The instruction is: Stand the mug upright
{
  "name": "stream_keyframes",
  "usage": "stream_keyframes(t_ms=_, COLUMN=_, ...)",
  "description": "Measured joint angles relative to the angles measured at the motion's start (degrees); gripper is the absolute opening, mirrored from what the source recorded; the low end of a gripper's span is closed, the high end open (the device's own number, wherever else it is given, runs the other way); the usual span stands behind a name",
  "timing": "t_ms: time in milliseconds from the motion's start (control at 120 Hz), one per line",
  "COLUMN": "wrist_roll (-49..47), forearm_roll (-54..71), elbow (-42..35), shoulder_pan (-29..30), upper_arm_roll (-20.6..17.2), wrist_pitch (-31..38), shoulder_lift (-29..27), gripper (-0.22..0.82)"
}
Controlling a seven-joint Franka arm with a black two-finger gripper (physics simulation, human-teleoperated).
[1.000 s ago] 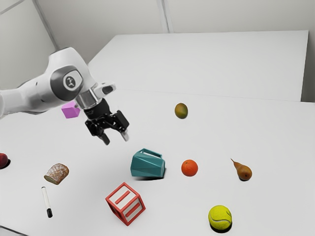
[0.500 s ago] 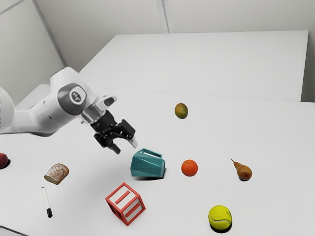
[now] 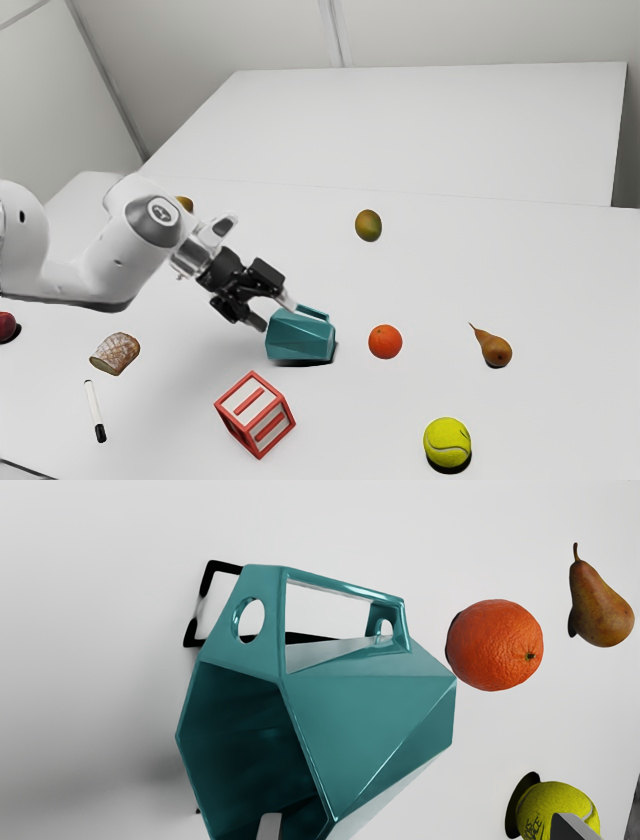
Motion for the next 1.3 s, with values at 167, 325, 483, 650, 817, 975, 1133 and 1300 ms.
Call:
stream_keyframes(t_ms=167, wrist_roll=5.9, forearm_roll=-7.8, elbow=-1.3, shoulder_pan=0.6, upper_arm_roll=0.0, wrist_pitch=0.2, shoulder_lift=1.5, gripper=0.58)
stream_keyframes(t_ms=325, wrist_roll=11.5, forearm_roll=-13.7, elbow=-2.0, shoulder_pan=0.9, upper_arm_roll=0.0, wrist_pitch=0.2, shoulder_lift=2.7, gripper=0.58)
stream_keyframes(t_ms=483, wrist_roll=17.1, forearm_roll=-19.0, elbow=-2.9, shoulder_pan=1.2, upper_arm_roll=0.0, wrist_pitch=0.3, shoulder_lift=3.8, gripper=0.58)
stream_keyframes(t_ms=650, wrist_roll=21.9, forearm_roll=-21.8, elbow=-3.1, shoulder_pan=1.2, upper_arm_roll=0.0, wrist_pitch=0.2, shoulder_lift=4.6, gripper=0.45)
stream_keyframes(t_ms=817, wrist_roll=25.6, forearm_roll=-22.7, elbow=-3.1, shoulder_pan=0.8, upper_arm_roll=0.0, wrist_pitch=0.2, shoulder_lift=4.6, gripper=0.22)
stream_keyframes(t_ms=975, wrist_roll=28.3, forearm_roll=-22.9, elbow=-3.1, shoulder_pan=0.6, upper_arm_roll=0.0, wrist_pitch=0.1, shoulder_lift=4.2, gripper=0.03)
stream_keyframes(t_ms=1133, wrist_roll=30.4, forearm_roll=-23.0, elbow=-3.1, shoulder_pan=0.5, upper_arm_roll=0.0, wrist_pitch=0.2, shoulder_lift=3.7, gripper=-0.09)
stream_keyframes(t_ms=1300, wrist_roll=32.1, forearm_roll=-22.9, elbow=-2.9, shoulder_pan=0.3, upper_arm_roll=0.1, wrist_pitch=0.2, shoulder_lift=1.8, gripper=-0.13)
